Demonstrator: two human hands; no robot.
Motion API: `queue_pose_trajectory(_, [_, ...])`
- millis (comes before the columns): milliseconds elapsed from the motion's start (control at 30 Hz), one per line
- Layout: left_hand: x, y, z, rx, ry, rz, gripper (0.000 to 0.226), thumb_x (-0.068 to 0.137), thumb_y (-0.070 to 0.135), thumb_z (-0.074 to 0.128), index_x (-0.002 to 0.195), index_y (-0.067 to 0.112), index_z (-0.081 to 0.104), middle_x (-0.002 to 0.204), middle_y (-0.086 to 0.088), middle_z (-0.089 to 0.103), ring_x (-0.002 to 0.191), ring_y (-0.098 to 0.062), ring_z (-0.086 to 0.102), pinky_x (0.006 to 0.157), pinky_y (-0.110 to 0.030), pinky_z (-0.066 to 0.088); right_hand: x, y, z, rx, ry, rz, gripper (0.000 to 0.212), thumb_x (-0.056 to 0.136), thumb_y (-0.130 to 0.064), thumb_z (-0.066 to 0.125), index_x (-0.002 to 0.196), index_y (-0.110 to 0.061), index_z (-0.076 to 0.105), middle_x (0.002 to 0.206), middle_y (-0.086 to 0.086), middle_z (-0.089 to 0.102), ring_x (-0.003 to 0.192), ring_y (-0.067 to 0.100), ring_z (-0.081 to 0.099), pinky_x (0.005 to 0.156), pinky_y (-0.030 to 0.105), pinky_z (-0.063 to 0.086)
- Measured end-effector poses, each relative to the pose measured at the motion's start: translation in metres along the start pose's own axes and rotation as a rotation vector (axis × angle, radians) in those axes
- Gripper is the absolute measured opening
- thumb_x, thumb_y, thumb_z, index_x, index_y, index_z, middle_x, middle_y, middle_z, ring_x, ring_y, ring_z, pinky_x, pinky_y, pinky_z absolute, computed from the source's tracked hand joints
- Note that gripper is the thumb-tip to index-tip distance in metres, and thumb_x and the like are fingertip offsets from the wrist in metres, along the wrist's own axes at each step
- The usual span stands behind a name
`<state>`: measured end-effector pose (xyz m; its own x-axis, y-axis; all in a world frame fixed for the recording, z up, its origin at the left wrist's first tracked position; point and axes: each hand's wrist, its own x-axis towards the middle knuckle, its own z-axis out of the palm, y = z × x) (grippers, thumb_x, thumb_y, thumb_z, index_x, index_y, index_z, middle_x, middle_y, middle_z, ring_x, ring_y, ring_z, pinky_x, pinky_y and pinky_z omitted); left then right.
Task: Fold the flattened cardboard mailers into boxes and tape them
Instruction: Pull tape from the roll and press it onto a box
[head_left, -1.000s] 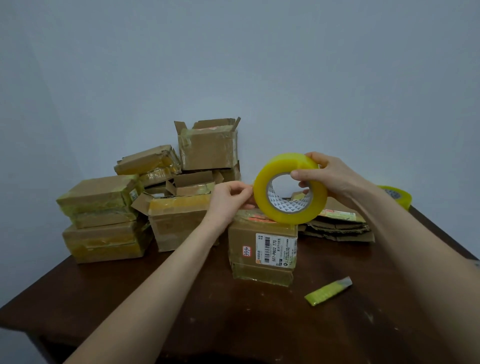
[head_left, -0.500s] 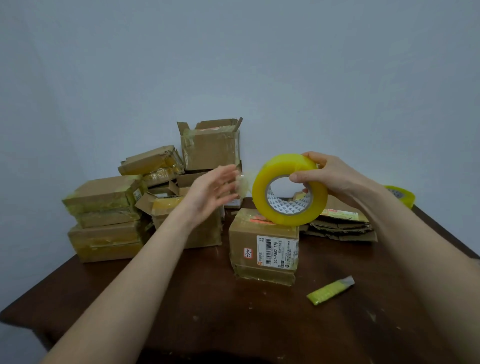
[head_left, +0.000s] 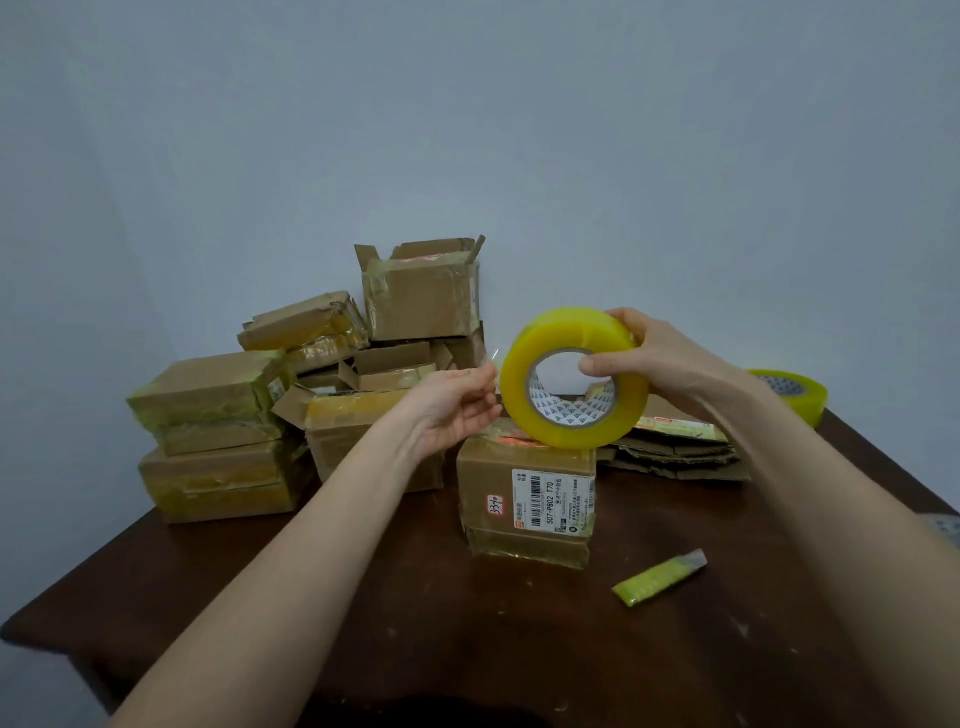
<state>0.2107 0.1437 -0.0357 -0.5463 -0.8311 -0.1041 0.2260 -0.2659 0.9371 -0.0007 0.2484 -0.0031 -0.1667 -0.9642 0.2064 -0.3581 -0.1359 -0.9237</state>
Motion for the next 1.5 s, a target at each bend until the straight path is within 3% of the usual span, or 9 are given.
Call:
queue_pose_trajectory(133, [-0.007, -0.005, 0.002, -0.092, 0.125, 0.039, 0.018, 0.093, 0.017, 0.059, 0.082, 0.003, 0.057, 0.071, -0.008, 0.056, 0.056, -0.013, 0.063, 0.049, -0.023, 0.056, -0.003, 0.017, 0.003, 0.209, 0.047, 0.016, 0.045, 0.075, 0.002, 0.074, 0.114, -0.010, 0.056, 0.095, 0.013, 0.068, 0.094, 0.031, 0.065, 0.083, 0.042, 0.055])
queue_pose_trajectory(433, [-0.008, -0.027, -0.007, 0.202, 0.372, 0.034, 0.014, 0.094, 0.018, 0.060, 0.093, 0.005, 0.063, 0.058, -0.002, 0.049, 0.035, -0.002, 0.041, 0.035, -0.011, 0.038, 0.012, -0.022, 0.010, -0.188, 0.096, -0.121, 0.043, 0.073, -0.046, 0.078, 0.111, -0.029, 0.066, 0.103, -0.002, 0.062, 0.097, 0.015, 0.059, 0.075, 0.027, 0.045])
queue_pose_trajectory(700, [-0.012, -0.047, -0.036, 0.125, 0.324, -0.080, 0.016, 0.095, 0.017, 0.057, 0.101, 0.004, 0.063, 0.066, -0.002, 0.048, 0.042, -0.002, 0.041, 0.034, -0.011, 0.034, 0.019, -0.029, 0.011, -0.267, 0.074, -0.117, 0.044, 0.069, -0.045, 0.080, 0.109, -0.028, 0.069, 0.105, -0.002, 0.067, 0.103, 0.019, 0.062, 0.091, 0.039, 0.051])
queue_pose_trajectory(900, [-0.018, -0.066, -0.034, 0.383, 0.271, -0.121, 0.024, 0.100, 0.022, 0.046, 0.115, 0.013, 0.061, 0.070, -0.001, 0.050, 0.051, -0.005, 0.040, 0.035, -0.015, 0.030, 0.017, -0.030, 0.025, -0.284, 0.053, -0.151, 0.052, 0.074, -0.043, 0.078, 0.120, -0.025, 0.063, 0.111, -0.004, 0.060, 0.098, 0.013, 0.055, 0.073, 0.023, 0.043])
queue_pose_trajectory(1000, [-0.017, -0.078, -0.042, 0.788, 0.284, -0.027, 0.031, 0.101, 0.028, 0.042, 0.130, 0.021, 0.052, 0.089, -0.006, 0.057, 0.065, -0.010, 0.049, 0.046, -0.019, 0.041, 0.019, -0.030, 0.037, -0.286, 0.032, -0.165, 0.054, 0.073, -0.045, 0.078, 0.122, -0.026, 0.063, 0.114, -0.003, 0.062, 0.105, 0.016, 0.058, 0.081, 0.027, 0.046])
queue_pose_trajectory(1067, [-0.017, -0.072, -0.052, 1.060, 0.397, 0.276, 0.038, 0.099, 0.025, 0.048, 0.136, 0.020, 0.049, 0.119, -0.008, 0.057, 0.095, -0.014, 0.057, 0.077, -0.023, 0.048, 0.019, -0.031, 0.040, -0.267, 0.022, -0.167, 0.052, 0.075, -0.044, 0.078, 0.122, -0.029, 0.063, 0.115, -0.003, 0.063, 0.106, 0.017, 0.059, 0.083, 0.028, 0.046])
queue_pose_trajectory(1167, [-0.024, -0.056, -0.043, 0.783, 0.144, 0.484, 0.065, 0.089, 0.041, 0.060, 0.146, 0.023, 0.036, 0.146, 0.004, 0.044, 0.131, -0.011, 0.042, 0.105, -0.028, 0.037, 0.016, -0.031, 0.036, -0.245, -0.006, -0.155, 0.053, 0.078, -0.041, 0.076, 0.128, -0.032, 0.059, 0.117, -0.005, 0.060, 0.102, 0.014, 0.058, 0.087, 0.031, 0.047])
queue_pose_trajectory(1367, [-0.023, -0.067, -0.019, 1.152, 0.078, 0.541, 0.061, 0.081, 0.037, 0.072, 0.132, 0.021, 0.043, 0.124, 0.003, 0.057, 0.114, -0.016, 0.054, 0.094, -0.032, 0.047, 0.002, -0.007, 0.019, -0.058, -0.003, 0.009, 0.049, 0.075, -0.011, 0.078, 0.118, -0.020, 0.055, 0.108, 0.013, 0.068, 0.097, 0.029, 0.068, 0.093, 0.049, 0.053])
queue_pose_trajectory(1500, [-0.022, -0.062, -0.023, 1.301, 0.006, 0.595, 0.055, 0.086, 0.039, 0.065, 0.133, 0.019, 0.045, 0.131, 0.001, 0.054, 0.116, -0.015, 0.053, 0.094, -0.032, 0.047, -0.002, -0.005, 0.021, 0.028, 0.105, -0.040, 0.027, 0.075, -0.023, 0.079, 0.095, -0.027, 0.062, 0.090, 0.006, 0.069, 0.080, 0.021, 0.065, 0.077, 0.038, 0.053])
